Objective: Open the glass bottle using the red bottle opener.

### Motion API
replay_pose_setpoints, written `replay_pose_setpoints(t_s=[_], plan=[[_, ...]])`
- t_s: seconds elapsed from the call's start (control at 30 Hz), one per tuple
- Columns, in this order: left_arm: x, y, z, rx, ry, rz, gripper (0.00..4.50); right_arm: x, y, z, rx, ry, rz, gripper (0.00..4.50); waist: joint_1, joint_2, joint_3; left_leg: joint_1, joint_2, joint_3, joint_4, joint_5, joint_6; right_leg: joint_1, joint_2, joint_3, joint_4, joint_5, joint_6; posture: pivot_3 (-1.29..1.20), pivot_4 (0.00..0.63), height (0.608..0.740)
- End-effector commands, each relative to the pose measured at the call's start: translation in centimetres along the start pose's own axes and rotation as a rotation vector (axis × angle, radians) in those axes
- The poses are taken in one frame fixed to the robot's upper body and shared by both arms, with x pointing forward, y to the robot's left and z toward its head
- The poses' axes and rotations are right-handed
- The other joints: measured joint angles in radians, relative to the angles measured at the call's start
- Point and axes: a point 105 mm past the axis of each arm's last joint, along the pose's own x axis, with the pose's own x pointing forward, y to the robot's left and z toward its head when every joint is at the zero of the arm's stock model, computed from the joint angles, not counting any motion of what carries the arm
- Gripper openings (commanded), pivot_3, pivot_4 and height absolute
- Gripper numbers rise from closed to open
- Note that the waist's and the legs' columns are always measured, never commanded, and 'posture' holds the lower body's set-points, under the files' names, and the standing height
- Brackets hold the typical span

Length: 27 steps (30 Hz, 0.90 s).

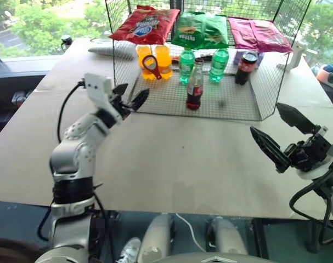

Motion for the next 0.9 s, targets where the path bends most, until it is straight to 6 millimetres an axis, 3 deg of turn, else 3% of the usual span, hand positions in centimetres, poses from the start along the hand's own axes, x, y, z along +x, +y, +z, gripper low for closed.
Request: replay_pose_setpoints(t_s=[0.03,0.43,0.53,0.57,0.67,0.9], plan=[[1.6,0.8,0.9,0.008,-0.006,0.083,4.32,0.1,0.9,1.0,-0.046,-0.043,0.014,4.50,-0.001,0.000,0.000,0.000,0.000,0.000,0.000,0.000,0.000,0.000,0.000,0.000,0.000,0.000,0.000,0.00,0.150,0.740],[6.0,3.2,2.3,0.090,-0.038,-0.030,4.32,-0.9,0.6,-0.3,-0.056,-0.024,-0.020,4.50,-0.001,-0.001,0.000,0.001,0.000,0.000,0.001,0.000,0.000,0.000,0.003,0.001,0.001,0.000,0.000,0.00,0.150,0.740],[6.9,3.3,2.8,0.109,-0.051,-0.042,3.01,-1.1,0.5,-0.4,-0.055,-0.025,-0.029,4.50,-0.002,-0.001,0.000,0.000,0.000,0.000,0.001,0.000,0.000,0.000,0.003,0.001,0.001,0.001,0.001,0.00,0.150,0.740],[7.1,3.4,2.9,0.121,-0.050,-0.043,2.33,-1.1,0.6,-0.4,-0.054,-0.025,-0.032,4.50,-0.003,-0.001,0.000,0.000,0.000,0.000,0.001,0.000,0.000,0.000,0.003,0.001,0.001,0.002,0.003,0.00,0.150,0.740],[7.7,3.4,3.0,0.162,-0.044,-0.046,1.34,-1.2,0.8,-0.4,-0.053,-0.025,-0.037,4.50,-0.004,-0.001,0.001,0.000,0.000,0.000,0.001,0.000,0.000,0.000,0.003,0.000,0.001,0.002,0.004,0.00,0.150,0.740],[7.9,4.0,3.3,0.195,-0.036,-0.013,1.34,-1.7,1.0,-0.6,-0.053,-0.012,-0.061,4.50,-0.004,-0.002,0.001,0.000,0.000,0.000,0.001,0.000,0.000,0.000,0.003,0.001,0.001,0.002,0.004,0.00,0.150,0.740]])
